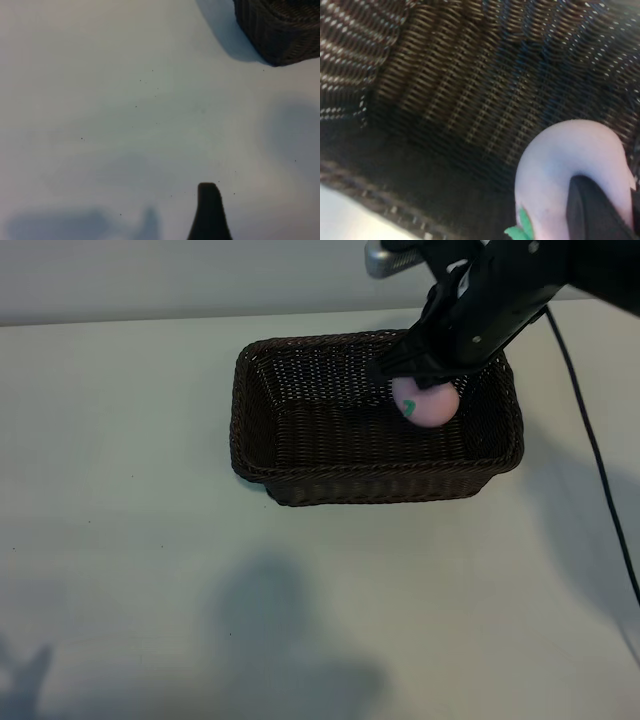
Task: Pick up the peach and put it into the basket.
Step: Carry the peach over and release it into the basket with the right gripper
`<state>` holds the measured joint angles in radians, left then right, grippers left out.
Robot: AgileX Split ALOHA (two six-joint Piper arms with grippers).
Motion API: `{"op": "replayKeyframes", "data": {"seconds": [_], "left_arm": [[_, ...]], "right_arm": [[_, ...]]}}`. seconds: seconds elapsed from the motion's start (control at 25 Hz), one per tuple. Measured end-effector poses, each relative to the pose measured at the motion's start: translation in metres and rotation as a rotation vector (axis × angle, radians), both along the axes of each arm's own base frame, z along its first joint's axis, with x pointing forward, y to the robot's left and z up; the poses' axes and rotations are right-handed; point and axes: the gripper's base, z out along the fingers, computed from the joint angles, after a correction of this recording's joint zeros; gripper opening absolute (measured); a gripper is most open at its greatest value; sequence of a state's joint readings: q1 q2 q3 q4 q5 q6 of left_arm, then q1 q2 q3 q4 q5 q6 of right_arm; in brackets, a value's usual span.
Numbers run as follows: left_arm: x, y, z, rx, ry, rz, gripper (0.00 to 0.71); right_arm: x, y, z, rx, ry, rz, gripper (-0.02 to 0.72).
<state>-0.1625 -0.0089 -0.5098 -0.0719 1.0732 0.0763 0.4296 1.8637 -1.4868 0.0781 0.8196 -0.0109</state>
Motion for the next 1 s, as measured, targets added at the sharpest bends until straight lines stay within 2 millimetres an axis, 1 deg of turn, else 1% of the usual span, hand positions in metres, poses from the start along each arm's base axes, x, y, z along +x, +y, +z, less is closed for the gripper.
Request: {"op": "replayKeyframes", "data": {"seconds": [0.28, 0.4, 0.48, 0.56, 0.64, 0.68, 0.88, 0.96, 1.0], "left_arm": [[0.000, 0.000, 0.000, 0.000, 0.000, 0.000, 0.532], [0.000, 0.000, 0.000, 0.000, 0.000, 0.000, 0.532], [0.000, 0.000, 0.000, 0.000, 0.000, 0.000, 0.532], [0.000, 0.000, 0.000, 0.000, 0.000, 0.000, 0.532], [0.000, 0.000, 0.000, 0.000, 0.000, 0.000, 0.532], [0.000, 0.000, 0.000, 0.000, 0.000, 0.000, 0.532], [0.000, 0.000, 0.000, 0.000, 0.000, 0.000, 0.532], [0.000, 0.000, 0.000, 0.000, 0.000, 0.000, 0.532], [0.000, 0.000, 0.000, 0.000, 0.000, 0.000, 0.532]], "right_arm": [[0.020, 0.008, -0.051, -0.017, 0.030, -0.008, 0.043], [0.024, 0.010, -0.066, -0.023, 0.039, -0.008, 0.050], [0.025, 0.011, -0.070, -0.027, 0.045, -0.007, 0.059], [0.025, 0.011, -0.071, -0.028, 0.048, -0.006, 0.095], [0.025, 0.011, -0.071, -0.031, 0.046, 0.002, 0.175], [0.025, 0.011, -0.071, -0.034, 0.045, 0.008, 0.237], [0.023, 0.010, -0.071, -0.046, 0.067, 0.017, 0.598], [0.021, 0.009, -0.067, -0.047, 0.070, 0.018, 0.678], [0.020, 0.009, -0.063, -0.046, 0.066, 0.019, 0.696]]}}
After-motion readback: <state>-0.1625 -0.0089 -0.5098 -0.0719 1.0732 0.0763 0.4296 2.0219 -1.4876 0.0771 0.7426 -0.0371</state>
